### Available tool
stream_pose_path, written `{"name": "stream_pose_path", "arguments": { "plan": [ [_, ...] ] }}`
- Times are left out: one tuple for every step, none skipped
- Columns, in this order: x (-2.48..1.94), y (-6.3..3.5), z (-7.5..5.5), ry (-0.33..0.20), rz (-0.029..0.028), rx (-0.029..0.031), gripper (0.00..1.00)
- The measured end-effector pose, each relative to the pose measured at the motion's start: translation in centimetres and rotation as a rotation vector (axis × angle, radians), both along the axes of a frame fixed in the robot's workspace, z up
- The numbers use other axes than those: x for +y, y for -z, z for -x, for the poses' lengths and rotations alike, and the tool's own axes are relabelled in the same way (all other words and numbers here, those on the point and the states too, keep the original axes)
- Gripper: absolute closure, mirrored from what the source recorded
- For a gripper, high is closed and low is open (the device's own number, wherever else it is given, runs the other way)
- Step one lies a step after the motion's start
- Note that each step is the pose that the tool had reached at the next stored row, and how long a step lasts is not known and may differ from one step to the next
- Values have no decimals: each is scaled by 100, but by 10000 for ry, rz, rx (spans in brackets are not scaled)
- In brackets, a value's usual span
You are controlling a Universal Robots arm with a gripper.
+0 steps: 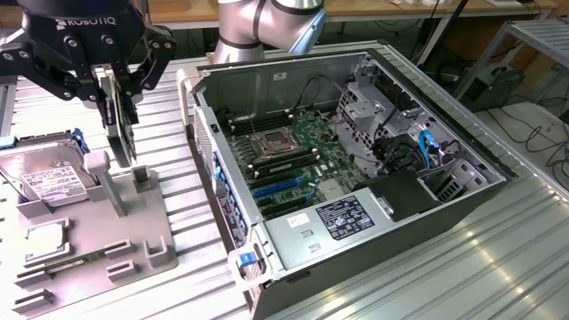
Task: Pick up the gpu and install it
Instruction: 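Pick up the gpu and move the gpu toward the slot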
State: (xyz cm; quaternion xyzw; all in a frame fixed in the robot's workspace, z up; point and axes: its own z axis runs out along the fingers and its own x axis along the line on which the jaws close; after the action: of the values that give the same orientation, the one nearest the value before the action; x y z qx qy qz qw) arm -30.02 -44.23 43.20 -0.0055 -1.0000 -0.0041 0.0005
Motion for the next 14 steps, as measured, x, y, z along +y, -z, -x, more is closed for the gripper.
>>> {"name": "stream_pose_path", "arguments": {
  "plan": [
    [0,0,-8,0,0,0,72],
    [0,0,-15,0,0,-1,72],
    [0,0,-24,0,0,0,72],
    [0,0,-32,0,0,0,72],
    [0,0,-40,-1,0,0,72],
    [0,0,-47,0,0,0,72],
    [0,0,-58,0,-1,0,72],
    [0,0,-70,0,0,0,72],
    [0,0,-78,0,0,0,72],
    [0,0,-85,0,0,0,72],
    [0,0,-93,0,1,0,72],
    [0,0,-102,0,0,0,72],
    [0,1,-110,0,-1,-1,72],
    [0,0,-116,0,0,0,72]
  ]
}}
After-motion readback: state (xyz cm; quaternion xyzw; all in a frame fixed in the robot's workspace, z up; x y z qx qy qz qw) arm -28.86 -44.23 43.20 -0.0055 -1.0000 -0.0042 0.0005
